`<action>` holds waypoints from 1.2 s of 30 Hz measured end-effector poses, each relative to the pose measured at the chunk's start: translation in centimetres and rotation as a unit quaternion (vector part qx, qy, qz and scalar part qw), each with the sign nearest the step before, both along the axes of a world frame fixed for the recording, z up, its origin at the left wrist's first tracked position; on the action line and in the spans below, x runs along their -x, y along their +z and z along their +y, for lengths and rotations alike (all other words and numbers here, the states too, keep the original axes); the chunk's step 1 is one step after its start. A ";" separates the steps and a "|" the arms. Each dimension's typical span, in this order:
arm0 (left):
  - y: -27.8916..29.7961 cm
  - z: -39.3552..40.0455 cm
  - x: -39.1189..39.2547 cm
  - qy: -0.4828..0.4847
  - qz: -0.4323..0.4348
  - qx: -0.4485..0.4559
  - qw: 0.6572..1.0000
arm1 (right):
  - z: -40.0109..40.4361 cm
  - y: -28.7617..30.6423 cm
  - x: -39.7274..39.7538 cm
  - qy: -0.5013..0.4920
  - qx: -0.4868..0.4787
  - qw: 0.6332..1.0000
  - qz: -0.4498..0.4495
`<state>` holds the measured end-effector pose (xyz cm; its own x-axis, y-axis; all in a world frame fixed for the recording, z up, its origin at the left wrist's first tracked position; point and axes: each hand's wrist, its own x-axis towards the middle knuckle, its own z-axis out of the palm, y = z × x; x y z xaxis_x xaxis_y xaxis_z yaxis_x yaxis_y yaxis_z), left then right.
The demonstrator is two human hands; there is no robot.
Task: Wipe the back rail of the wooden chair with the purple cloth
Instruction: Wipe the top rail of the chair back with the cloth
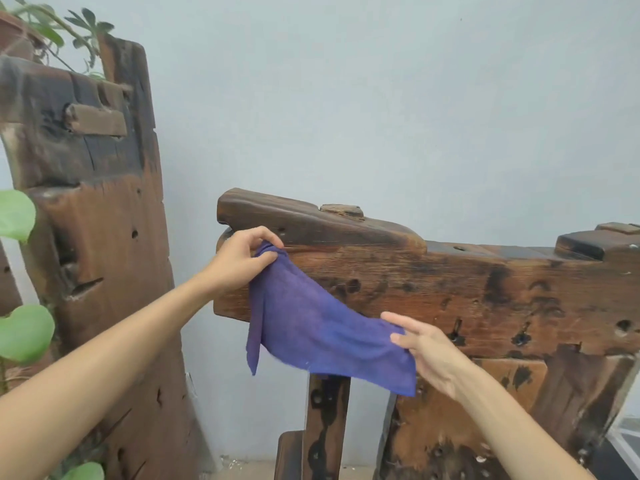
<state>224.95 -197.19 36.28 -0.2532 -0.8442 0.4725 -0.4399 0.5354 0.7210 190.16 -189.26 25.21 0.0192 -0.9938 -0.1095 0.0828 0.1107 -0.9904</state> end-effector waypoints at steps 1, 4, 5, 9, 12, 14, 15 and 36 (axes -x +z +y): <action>-0.1 -0.4 -1.2 0.015 -0.014 -0.009 1.000 | 0.0 0.6 0.6 -0.011 0.026 1.000 -0.005; -0.3 -1.4 -4.3 0.053 -0.043 -0.048 0.997 | 0.0 2.5 2.2 -0.054 0.095 0.994 -0.003; -0.4 -1.6 -5.0 0.050 -0.045 -0.075 0.995 | 0.2 3.4 2.4 -0.071 0.115 0.990 0.036; -0.7 -1.9 -5.9 -0.013 -0.082 -0.146 0.986 | 0.5 6.5 2.5 -0.124 0.178 0.901 0.376; -0.7 -2.1 -6.1 -0.055 -0.156 -0.134 0.977 | 0.4 8.5 2.0 -0.130 0.206 0.792 0.560; -0.9 -2.3 -6.3 -0.075 -0.184 -0.128 0.972 | -0.1 9.3 2.2 -0.104 0.212 0.766 0.597; -0.9 -2.5 -6.6 -0.073 -0.185 -0.119 0.973 | -0.3 9.6 2.6 -0.080 0.211 0.788 0.573; 2.7 3.3 5.1 -0.253 0.105 -0.216 0.937 | 1.4 14.6 -12.6 0.022 0.150 0.988 0.015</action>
